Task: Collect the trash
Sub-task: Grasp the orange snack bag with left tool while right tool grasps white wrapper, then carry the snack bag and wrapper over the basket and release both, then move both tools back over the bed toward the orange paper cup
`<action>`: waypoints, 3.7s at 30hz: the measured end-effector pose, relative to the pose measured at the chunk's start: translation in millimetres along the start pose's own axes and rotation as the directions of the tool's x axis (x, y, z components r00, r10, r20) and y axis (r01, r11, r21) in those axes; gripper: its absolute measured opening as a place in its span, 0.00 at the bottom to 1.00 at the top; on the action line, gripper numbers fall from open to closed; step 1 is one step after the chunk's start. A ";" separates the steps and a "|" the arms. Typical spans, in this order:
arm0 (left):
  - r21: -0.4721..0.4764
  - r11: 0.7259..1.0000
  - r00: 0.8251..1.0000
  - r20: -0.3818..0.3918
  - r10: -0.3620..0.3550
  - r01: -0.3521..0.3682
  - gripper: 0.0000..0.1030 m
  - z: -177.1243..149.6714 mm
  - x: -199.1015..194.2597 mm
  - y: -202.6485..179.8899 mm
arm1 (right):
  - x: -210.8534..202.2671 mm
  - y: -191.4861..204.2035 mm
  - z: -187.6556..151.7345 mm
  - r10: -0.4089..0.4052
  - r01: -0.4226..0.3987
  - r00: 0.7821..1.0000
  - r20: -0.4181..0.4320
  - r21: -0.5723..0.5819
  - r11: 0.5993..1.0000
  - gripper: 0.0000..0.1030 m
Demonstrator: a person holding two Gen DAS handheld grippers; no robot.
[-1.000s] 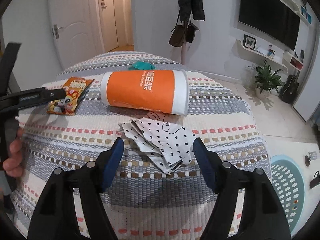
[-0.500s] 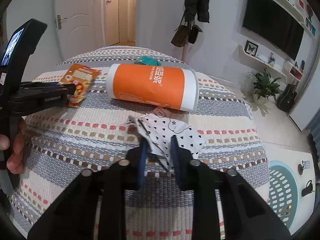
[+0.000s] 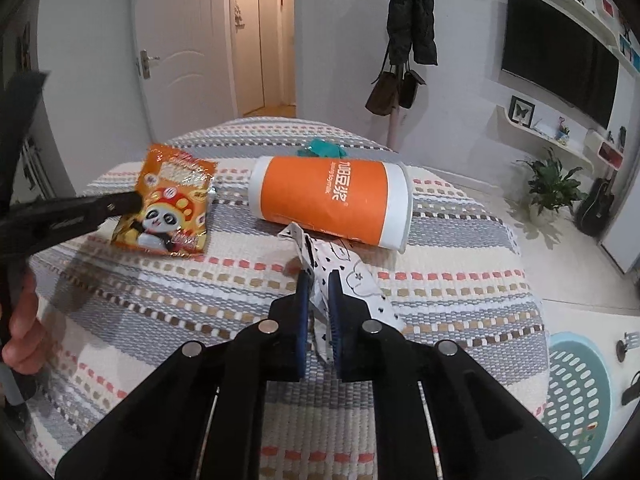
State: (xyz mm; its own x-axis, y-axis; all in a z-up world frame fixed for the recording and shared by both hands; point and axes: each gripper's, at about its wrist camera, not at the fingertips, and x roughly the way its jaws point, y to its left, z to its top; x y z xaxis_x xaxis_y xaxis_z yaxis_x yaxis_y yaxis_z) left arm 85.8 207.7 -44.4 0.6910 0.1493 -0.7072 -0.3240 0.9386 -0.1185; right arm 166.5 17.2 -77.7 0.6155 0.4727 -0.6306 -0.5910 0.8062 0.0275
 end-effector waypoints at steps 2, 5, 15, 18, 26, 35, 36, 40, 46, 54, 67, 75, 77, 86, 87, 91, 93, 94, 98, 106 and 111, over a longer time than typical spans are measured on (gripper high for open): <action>-0.007 1.000 1.000 0.013 -0.020 0.020 0.00 -9.1 -14.2 1.9 | -7.5 1.5 -4.7 0.045 -0.045 0.999 -0.012 0.029 0.999 0.08; -0.015 0.999 0.999 0.028 -0.037 0.037 0.00 -21.6 -30.0 5.5 | -16.4 9.6 -11.7 0.075 -0.074 0.997 -0.029 0.028 0.997 0.08; -0.050 0.996 0.997 0.034 -0.071 0.073 0.00 -42.9 -35.5 14.2 | -16.7 24.5 -14.6 0.025 -0.026 0.997 -0.069 -0.011 1.000 0.36; -0.053 0.994 0.995 0.040 -0.089 0.091 0.00 -44.4 -35.3 13.6 | -10.6 26.3 -8.2 0.009 -0.012 0.998 -0.062 -0.037 0.999 0.48; -0.030 0.992 0.991 0.056 -0.120 0.122 0.00 -45.4 -44.0 5.4 | 34.6 23.8 0.5 -0.043 0.036 0.985 -0.165 -0.045 0.998 0.48; 0.030 0.985 0.982 0.078 -0.171 0.169 0.00 -38.6 -55.2 -21.9 | 16.7 8.5 5.0 -0.031 0.030 0.994 -0.102 -0.014 0.999 0.07; 0.041 0.983 0.980 0.084 -0.180 0.177 0.00 -37.7 -57.3 -27.5 | 9.7 5.0 5.7 -0.026 0.026 0.996 -0.086 -0.003 1.000 0.05; 0.086 0.973 0.969 0.109 -0.222 0.214 0.00 -33.3 -62.9 -47.2 | -27.7 -18.7 8.0 -0.027 0.027 1.000 -0.005 0.065 0.998 0.05; 0.145 0.947 0.946 0.113 -0.305 0.288 0.00 -25.4 -63.3 -89.4 | -78.9 -60.6 7.8 -0.091 0.078 0.992 0.089 0.145 0.986 0.05; 0.254 0.891 0.908 0.087 -0.409 0.377 0.00 -24.5 -59.8 -172.8 | -135.4 -125.9 -12.3 -0.222 0.179 0.964 0.148 0.259 0.949 0.05; 0.372 0.792 0.869 -0.098 -0.486 0.485 0.00 -58.6 -4.2 -316.3 | -159.3 -243.8 -92.3 -0.361 0.310 0.932 0.014 0.480 0.820 0.05; 0.402 0.766 0.865 -0.207 -0.457 0.501 0.01 -83.9 39.9 -367.0 | -133.3 -283.5 -139.0 -0.304 0.329 0.942 -0.142 0.562 0.758 0.05; 0.411 0.762 0.866 -0.232 -0.444 0.501 0.01 -90.9 49.3 -372.8 | -121.0 -293.9 -151.6 -0.256 0.314 0.949 -0.183 0.598 0.738 0.05; 0.401 0.761 0.858 -0.299 -0.418 0.510 0.24 -104.6 68.9 -375.7 | -103.4 -305.5 -177.6 -0.162 0.277 0.959 -0.231 0.656 0.702 0.07; 0.398 0.760 0.856 -0.295 -0.424 0.514 0.33 -104.5 67.5 -374.0 | -103.4 -304.8 -177.0 -0.162 0.278 0.959 -0.234 0.652 0.705 0.09; 0.384 0.757 0.848 -0.282 -0.449 0.528 0.61 -102.7 57.6 -366.3 | -106.3 -293.6 -172.5 -0.167 0.275 0.960 -0.225 0.646 0.712 0.31; 0.370 0.760 0.845 -0.269 -0.463 0.534 0.66 -99.0 51.6 -355.5 | -108.5 -293.2 -170.4 -0.176 0.278 0.960 -0.220 0.643 0.714 0.41; 0.364 0.760 0.842 -0.265 -0.470 0.539 0.66 -98.5 48.2 -352.6 | -110.4 -290.0 -168.0 -0.183 0.279 0.960 -0.214 0.637 0.719 0.41; 0.343 0.767 0.840 -0.242 -0.485 0.542 0.68 -94.6 35.4 -339.4 | -115.7 -283.4 -158.8 -0.180 0.262 0.965 -0.193 0.625 0.735 0.41; 0.291 0.796 0.848 -0.171 -0.502 0.530 0.68 -79.2 10.6 -296.7 | -123.9 -243.9 -121.2 -0.186 0.223 0.975 -0.123 0.558 0.799 0.46; 0.256 0.823 0.861 -0.105 -0.498 0.508 0.72 -64.9 -6.9 -262.5 | -123.7 -208.1 -89.7 -0.174 0.183 0.983 -0.065 0.493 0.851 0.50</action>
State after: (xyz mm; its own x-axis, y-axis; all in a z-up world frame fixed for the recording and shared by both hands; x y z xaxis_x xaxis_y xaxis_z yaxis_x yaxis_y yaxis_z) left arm 124.2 -59.9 -53.6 0.6885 -0.3720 -0.6226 0.2497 0.9275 -0.2781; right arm 166.6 -240.9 -75.0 0.6738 0.3012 -0.6748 -0.1330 0.9477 0.2902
